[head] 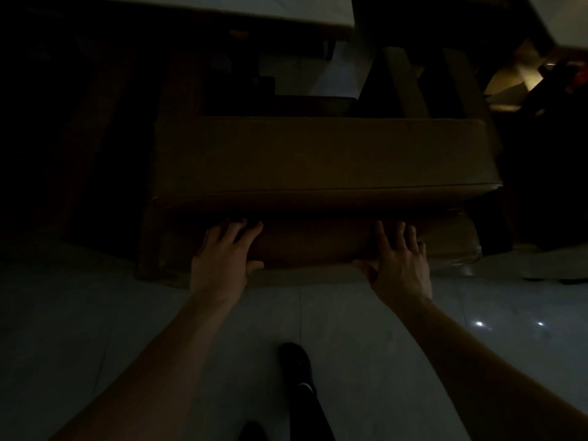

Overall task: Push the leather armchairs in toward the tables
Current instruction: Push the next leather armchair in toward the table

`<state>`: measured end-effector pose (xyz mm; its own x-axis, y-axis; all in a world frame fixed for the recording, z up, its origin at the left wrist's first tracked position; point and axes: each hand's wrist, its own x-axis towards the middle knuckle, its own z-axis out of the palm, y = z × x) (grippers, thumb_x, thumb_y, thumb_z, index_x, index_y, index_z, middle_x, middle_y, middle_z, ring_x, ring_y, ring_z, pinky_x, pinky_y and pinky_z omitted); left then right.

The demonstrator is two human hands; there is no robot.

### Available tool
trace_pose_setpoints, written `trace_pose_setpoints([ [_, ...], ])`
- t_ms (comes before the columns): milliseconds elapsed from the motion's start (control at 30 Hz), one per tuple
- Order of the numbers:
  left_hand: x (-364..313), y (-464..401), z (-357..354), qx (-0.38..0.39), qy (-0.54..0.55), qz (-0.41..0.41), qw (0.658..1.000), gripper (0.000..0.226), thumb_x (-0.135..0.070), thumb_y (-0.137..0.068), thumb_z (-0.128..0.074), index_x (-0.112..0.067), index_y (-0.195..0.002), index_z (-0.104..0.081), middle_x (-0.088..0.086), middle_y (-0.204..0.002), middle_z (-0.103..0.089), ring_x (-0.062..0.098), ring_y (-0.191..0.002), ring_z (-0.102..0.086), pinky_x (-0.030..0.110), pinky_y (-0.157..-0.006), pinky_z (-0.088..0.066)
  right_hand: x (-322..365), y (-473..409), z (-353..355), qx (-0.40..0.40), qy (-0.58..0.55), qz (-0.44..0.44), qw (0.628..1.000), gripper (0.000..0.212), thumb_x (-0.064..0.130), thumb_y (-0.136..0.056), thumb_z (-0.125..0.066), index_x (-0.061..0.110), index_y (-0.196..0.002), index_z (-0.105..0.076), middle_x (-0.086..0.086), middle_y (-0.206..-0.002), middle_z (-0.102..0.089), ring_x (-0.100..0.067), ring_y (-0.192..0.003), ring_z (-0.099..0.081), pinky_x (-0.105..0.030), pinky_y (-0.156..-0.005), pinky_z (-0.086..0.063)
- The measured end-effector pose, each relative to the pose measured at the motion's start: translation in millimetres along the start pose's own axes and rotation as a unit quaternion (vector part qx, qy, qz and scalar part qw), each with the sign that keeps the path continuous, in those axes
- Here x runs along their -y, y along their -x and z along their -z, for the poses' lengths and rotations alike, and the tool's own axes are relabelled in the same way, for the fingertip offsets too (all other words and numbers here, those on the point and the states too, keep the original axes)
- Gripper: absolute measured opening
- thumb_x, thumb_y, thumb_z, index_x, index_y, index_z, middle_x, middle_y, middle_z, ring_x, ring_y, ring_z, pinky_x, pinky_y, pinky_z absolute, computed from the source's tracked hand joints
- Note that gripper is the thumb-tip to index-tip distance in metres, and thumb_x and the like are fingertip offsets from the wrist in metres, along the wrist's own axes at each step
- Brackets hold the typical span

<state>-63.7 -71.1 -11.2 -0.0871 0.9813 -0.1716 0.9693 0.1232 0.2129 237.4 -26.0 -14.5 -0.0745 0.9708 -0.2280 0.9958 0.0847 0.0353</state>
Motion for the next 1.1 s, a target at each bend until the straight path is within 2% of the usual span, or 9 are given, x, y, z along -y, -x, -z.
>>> trace_pose_setpoints([
  [400, 38.2, 13.6, 10.6, 0.017, 0.002, -0.007, 1.000, 0.072, -0.046, -0.087, -0.066, -0.041, -0.150, -0.031, -0.009, -0.154, -0.034, 0.026, -0.141, -0.024, 0.051, -0.097, -0.047, 41.2, 29.2, -2.1, 0.021, 0.000, -0.010, 1.000, 0.089, 0.075, -0.090, -0.025, 0.023, -0.158, -0.002, -0.024, -0.163, -0.007, -0.043, -0.151, -0.005, -0.059, -0.120, -0.019],
  [533, 57.4, 18.4, 11.2, 0.028, 0.008, -0.006, 1.000, 0.071, -0.045, -0.089, -0.064, -0.042, -0.150, -0.028, -0.009, -0.157, -0.031, 0.028, -0.142, -0.022, 0.053, -0.100, -0.044, 59.9, 37.4, -1.8, 0.036, 0.010, -0.005, 0.999, 0.090, 0.074, -0.091, -0.029, 0.021, -0.158, 0.000, -0.026, -0.162, -0.007, -0.046, -0.150, -0.006, -0.059, -0.120, -0.018],
  [600, 63.7, 19.4, 11.2, 0.023, 0.013, -0.015, 1.000, 0.071, -0.044, -0.089, -0.065, -0.040, -0.151, -0.030, -0.007, -0.157, -0.032, 0.029, -0.143, -0.022, 0.052, -0.105, -0.040, 64.0, 38.6, -0.4, 0.040, 0.014, 0.004, 0.999, 0.090, 0.072, -0.091, -0.032, 0.021, -0.157, 0.002, -0.028, -0.162, -0.006, -0.047, -0.149, -0.004, -0.061, -0.121, -0.013],
  [667, 66.0, 19.8, 9.7, 0.012, 0.017, -0.022, 1.000, 0.071, -0.045, -0.088, -0.065, -0.039, -0.150, -0.031, -0.006, -0.157, -0.034, 0.028, -0.144, -0.023, 0.050, -0.107, -0.038, 63.4, 38.7, -0.2, 0.044, 0.008, 0.018, 0.999, 0.091, 0.070, -0.091, -0.039, 0.028, -0.156, 0.010, -0.027, -0.162, 0.001, -0.046, -0.150, 0.004, -0.065, -0.120, -0.007],
  [733, 66.9, 20.1, 9.5, 0.009, 0.021, -0.023, 0.999, 0.072, -0.046, -0.087, -0.066, -0.040, -0.150, -0.032, -0.008, -0.157, -0.034, 0.027, -0.144, -0.023, 0.049, -0.107, -0.039, 63.7, 37.8, -1.0, 0.052, -0.002, 0.038, 0.998, 0.093, 0.068, -0.091, -0.046, 0.039, -0.153, 0.017, -0.024, -0.163, 0.008, -0.047, -0.149, 0.010, -0.068, -0.118, -0.008],
  [867, 73.1, 17.2, 7.0, 0.004, 0.030, -0.041, 0.999, 0.073, -0.043, -0.084, -0.070, -0.037, -0.149, -0.036, -0.005, -0.155, -0.038, 0.026, -0.144, -0.026, 0.051, -0.110, -0.037, 69.3, 31.6, -1.4, 0.046, 0.000, 0.032, 0.998, 0.085, 0.070, -0.091, -0.041, 0.040, -0.155, 0.006, -0.025, -0.163, 0.000, -0.049, -0.149, 0.002, -0.070, -0.116, -0.016],
  [1000, 76.9, 12.9, 10.9, 0.005, 0.029, -0.043, 0.999, 0.075, -0.042, -0.083, -0.071, -0.037, -0.149, -0.037, -0.006, -0.155, -0.039, 0.025, -0.144, -0.027, 0.050, -0.107, -0.039, 73.6, 26.8, -1.4, 0.046, 0.011, 0.028, 0.998, 0.083, 0.072, -0.090, -0.036, 0.040, -0.155, 0.007, -0.026, -0.163, 0.000, -0.049, -0.149, 0.001, -0.070, -0.115, -0.017],
  [1100, 83.5, 2.1, 15.8, -0.005, 0.028, -0.044, 0.999, 0.074, -0.041, -0.083, -0.071, -0.037, -0.149, -0.038, -0.006, -0.155, -0.039, 0.025, -0.143, -0.027, 0.047, -0.107, -0.037, 82.8, 17.2, 2.8, 0.049, 0.000, 0.028, 0.998, 0.084, 0.071, -0.090, -0.040, 0.040, -0.155, 0.004, -0.026, -0.163, -0.001, -0.050, -0.148, 0.001, -0.071, -0.115, -0.017],
])
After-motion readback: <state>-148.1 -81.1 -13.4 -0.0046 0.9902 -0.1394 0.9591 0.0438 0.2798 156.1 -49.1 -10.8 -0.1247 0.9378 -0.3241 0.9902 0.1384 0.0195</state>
